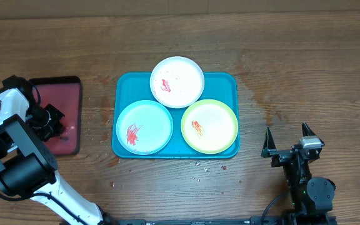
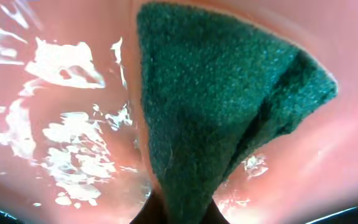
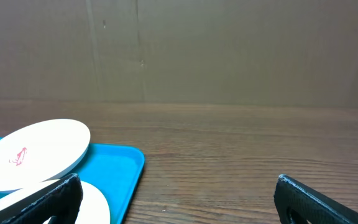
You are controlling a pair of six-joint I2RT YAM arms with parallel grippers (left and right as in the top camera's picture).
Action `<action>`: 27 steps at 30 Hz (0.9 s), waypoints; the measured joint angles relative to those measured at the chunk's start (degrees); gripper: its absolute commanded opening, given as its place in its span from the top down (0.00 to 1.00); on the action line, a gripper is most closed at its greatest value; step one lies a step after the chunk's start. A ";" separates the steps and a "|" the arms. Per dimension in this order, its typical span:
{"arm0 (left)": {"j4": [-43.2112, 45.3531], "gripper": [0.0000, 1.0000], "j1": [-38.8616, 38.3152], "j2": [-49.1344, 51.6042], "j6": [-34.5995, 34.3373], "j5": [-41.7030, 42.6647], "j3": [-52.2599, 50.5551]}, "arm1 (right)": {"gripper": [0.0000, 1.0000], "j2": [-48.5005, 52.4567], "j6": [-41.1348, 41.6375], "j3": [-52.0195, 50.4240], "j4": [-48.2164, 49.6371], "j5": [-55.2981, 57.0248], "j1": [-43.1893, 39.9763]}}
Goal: Clean dirty plates on tray and stack at the side
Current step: 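Dip and rub the sponge in the basin water with the left gripper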
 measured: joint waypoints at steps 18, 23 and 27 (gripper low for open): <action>8.39 0.96 0.00 0.00 -0.28 -1.33 0.09 | 0.00 0.00 -0.02 0.00 -0.02 0.02 0.00; 6.54 0.61 0.00 0.02 -0.26 -1.31 0.09 | 0.00 0.00 -0.02 0.00 -0.02 0.02 0.00; 4.76 0.00 0.00 0.02 -0.15 -1.11 0.22 | 0.00 0.00 0.02 0.00 0.02 0.02 0.02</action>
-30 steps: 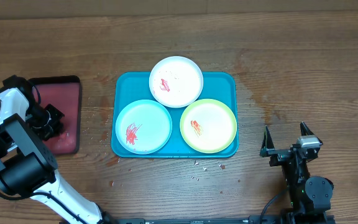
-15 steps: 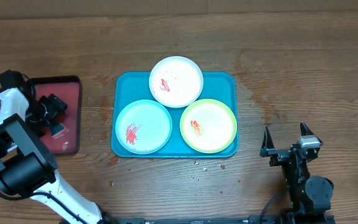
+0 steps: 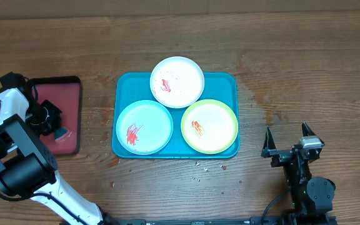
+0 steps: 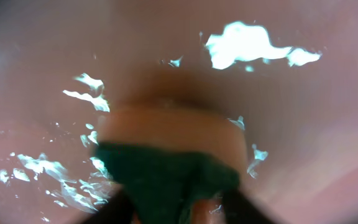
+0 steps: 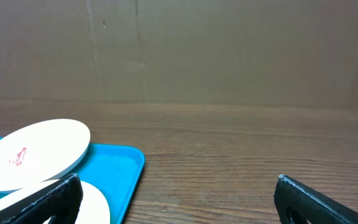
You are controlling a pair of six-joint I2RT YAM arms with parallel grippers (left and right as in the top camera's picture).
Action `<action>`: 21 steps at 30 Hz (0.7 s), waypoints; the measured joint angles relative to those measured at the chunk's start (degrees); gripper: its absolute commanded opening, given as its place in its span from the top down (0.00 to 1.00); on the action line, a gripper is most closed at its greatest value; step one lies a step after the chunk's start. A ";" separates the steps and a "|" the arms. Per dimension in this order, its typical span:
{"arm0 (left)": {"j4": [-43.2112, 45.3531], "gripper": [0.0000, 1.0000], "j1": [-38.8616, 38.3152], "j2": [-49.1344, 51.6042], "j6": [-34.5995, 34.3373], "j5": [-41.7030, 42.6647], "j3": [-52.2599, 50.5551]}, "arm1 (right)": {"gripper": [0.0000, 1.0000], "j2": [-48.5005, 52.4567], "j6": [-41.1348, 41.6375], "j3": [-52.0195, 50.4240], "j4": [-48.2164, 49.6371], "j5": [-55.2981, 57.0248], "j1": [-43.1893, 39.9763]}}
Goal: Clean dirty plates on tray and stack at the side
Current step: 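Dip and rub the sponge in the basin water with the left gripper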
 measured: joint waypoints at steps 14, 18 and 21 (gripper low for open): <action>-4.44 0.96 0.00 0.00 -0.11 1.53 0.31 | 0.00 0.00 -0.04 0.00 -0.02 -0.02 -0.02; -4.35 0.96 0.00 -0.02 -0.11 1.53 0.31 | 0.00 0.00 0.00 0.00 0.00 -0.02 0.00; -3.13 0.96 0.00 -0.02 -0.11 1.44 0.31 | 0.00 0.00 -0.04 0.00 -0.02 0.00 -0.02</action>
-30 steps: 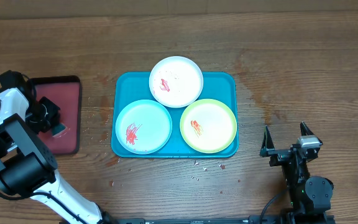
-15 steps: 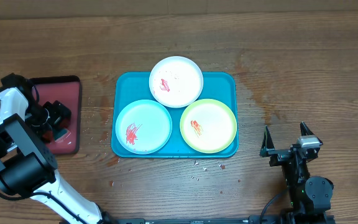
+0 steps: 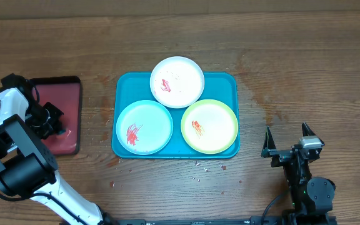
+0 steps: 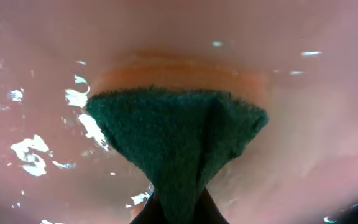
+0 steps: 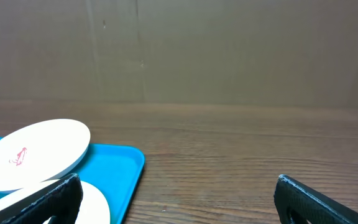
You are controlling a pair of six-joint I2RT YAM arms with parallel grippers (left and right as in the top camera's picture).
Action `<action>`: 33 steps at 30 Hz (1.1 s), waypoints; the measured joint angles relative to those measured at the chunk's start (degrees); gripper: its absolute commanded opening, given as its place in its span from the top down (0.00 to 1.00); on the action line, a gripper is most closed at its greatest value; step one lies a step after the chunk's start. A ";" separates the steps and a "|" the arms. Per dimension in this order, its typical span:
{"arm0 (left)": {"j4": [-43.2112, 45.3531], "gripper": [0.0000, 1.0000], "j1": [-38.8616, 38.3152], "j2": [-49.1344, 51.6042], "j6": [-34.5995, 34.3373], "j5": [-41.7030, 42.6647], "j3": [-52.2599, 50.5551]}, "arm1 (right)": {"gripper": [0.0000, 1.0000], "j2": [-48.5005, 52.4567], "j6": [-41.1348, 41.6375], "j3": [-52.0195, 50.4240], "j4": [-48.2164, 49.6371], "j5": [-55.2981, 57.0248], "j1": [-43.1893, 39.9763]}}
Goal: Clean dirty plates on tray and stack at the side
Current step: 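Dip and rub the sponge in the basin water with the left gripper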
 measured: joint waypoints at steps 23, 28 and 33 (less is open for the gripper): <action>-20.04 0.96 0.00 0.63 2.86 2.73 23.12 | 0.00 0.00 0.02 0.00 0.00 -0.02 0.02; -9.09 0.96 0.00 0.42 3.91 3.19 16.96 | 0.00 0.00 0.02 0.00 0.02 -0.02 0.02; -6.40 0.96 0.00 0.48 4.17 3.78 9.40 | 0.00 0.00 0.02 0.00 0.02 -0.02 0.00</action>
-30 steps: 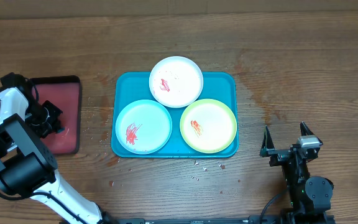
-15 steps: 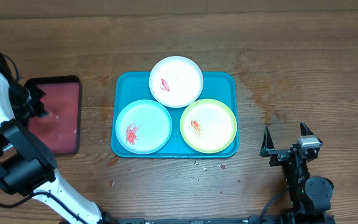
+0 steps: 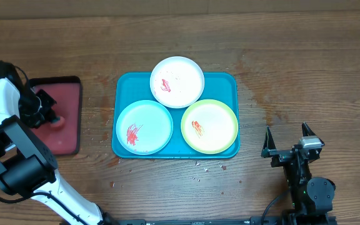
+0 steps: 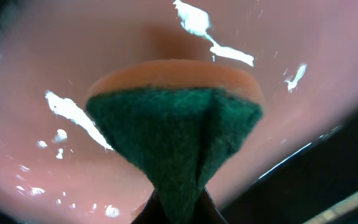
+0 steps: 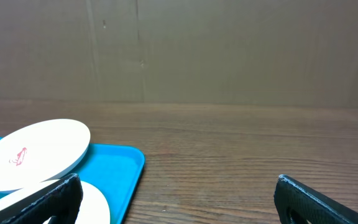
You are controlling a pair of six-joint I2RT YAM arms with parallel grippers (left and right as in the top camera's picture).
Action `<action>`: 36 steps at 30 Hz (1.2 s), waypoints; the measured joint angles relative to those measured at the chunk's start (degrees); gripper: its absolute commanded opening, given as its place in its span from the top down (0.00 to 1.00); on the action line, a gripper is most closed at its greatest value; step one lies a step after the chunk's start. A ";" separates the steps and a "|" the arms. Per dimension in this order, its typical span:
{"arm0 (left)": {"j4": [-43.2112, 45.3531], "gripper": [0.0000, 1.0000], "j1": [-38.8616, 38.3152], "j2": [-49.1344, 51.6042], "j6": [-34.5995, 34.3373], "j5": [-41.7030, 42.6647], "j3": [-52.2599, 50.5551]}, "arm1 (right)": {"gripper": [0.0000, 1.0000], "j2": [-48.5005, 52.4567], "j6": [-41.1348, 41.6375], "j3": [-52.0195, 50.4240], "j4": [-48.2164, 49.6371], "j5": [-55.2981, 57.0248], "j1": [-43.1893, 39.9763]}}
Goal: Clean dirty plates on tray and stack at the side
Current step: 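Dip and rub the sponge in the basin water with the left gripper, then carry the sponge with the left gripper onto the light-blue rimmed plate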
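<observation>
Three dirty plates with red smears sit on the blue tray [image 3: 230,81]: a white one [image 3: 177,81] at the back, a pale blue one [image 3: 144,127] front left, a green-rimmed one [image 3: 209,126] front right. My left gripper [image 3: 41,111] is over the dark red water tray [image 3: 64,119], shut on a sponge [image 4: 173,124] with a green scouring face and an orange body. Its fingers [image 4: 210,208] pinch the sponge's lower end. My right gripper [image 3: 287,149] stands open near the table's front right, empty, with the white plate [image 5: 36,152] off to its left.
Water glistens in the red tray [image 4: 36,155], whose dark rim [image 4: 316,155] shows at the lower right of the left wrist view. Crumbs [image 3: 208,167] lie on the wood in front of the blue tray. A damp stain [image 3: 261,94] marks the table right of it.
My left gripper, still shut on the sponge, has moved toward the far left part of the red tray. The tray's rim now shows behind the sponge. The right arm has not moved.
The left gripper held the sponge in the red water tray at every moment, first near its middle, then slightly nearer the front with the sponge down against the wet bottom, then back, and now toward the far left. The plates and right arm stayed put.
</observation>
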 measured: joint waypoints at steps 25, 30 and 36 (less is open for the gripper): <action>-13.60 0.96 -3.37 -0.24 0.26 0.22 7.80 | 0.00 -0.04 0.00 0.00 0.02 0.00 0.02; -26.58 0.96 -4.07 -0.39 1.57 3.41 24.81 | 0.00 -0.04 0.00 0.00 0.00 0.00 0.02; -31.91 0.96 -11.76 -3.28 2.45 4.74 29.11 | 0.00 -0.04 0.00 0.00 -0.02 0.00 0.00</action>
